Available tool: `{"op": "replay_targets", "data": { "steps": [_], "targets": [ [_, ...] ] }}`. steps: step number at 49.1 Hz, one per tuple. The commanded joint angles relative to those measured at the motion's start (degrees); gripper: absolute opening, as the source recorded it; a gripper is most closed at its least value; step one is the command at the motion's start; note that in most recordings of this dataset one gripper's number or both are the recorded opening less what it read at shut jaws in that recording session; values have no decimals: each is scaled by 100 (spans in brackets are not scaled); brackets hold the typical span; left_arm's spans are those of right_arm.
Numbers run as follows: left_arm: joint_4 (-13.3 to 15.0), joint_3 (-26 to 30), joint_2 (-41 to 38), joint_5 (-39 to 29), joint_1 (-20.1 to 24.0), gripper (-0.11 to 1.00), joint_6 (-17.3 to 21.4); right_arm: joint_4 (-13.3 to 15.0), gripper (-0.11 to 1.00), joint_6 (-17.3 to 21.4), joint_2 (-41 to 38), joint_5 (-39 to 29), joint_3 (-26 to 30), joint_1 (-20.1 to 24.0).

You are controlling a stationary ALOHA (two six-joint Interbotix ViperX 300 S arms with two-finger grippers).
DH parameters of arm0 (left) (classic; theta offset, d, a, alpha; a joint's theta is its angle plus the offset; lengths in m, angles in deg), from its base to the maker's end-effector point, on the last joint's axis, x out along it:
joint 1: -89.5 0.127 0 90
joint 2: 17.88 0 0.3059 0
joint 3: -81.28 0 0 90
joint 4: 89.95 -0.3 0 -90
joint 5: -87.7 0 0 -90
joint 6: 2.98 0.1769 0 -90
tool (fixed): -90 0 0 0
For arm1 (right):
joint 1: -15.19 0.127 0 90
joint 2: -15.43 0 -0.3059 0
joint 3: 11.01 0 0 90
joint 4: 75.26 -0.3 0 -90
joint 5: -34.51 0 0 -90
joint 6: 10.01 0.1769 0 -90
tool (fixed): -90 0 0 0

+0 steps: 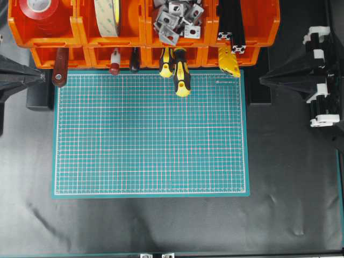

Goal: Pick red screwdriver from container rack with left arm.

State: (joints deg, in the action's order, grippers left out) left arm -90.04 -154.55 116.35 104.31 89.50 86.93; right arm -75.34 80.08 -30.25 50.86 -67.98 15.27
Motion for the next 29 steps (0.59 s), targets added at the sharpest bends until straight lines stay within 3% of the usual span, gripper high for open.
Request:
{"op": "replay_targets", "data": {
  "steps": [1, 4, 6, 17, 29],
  "targets": [
    [-290, 246, -44, -193, -70, 6, -53, -18, 2, 70, -44, 105, 202, 9],
    [-290, 439, -53, -536, -105, 8, -53, -149, 4, 132, 0, 105, 246, 18],
    [-290, 589, -62, -765, -123, 3, -35, -220, 1, 255, 35, 105, 255, 18],
    [-308, 1749, -483, -2347, -299, 0, 237, -229, 1, 861, 70, 70, 264, 18],
    [-316, 3155, -1195, -4351, -817, 0, 826, -229, 1, 1020, 79, 53, 264, 18]
  ]
}}
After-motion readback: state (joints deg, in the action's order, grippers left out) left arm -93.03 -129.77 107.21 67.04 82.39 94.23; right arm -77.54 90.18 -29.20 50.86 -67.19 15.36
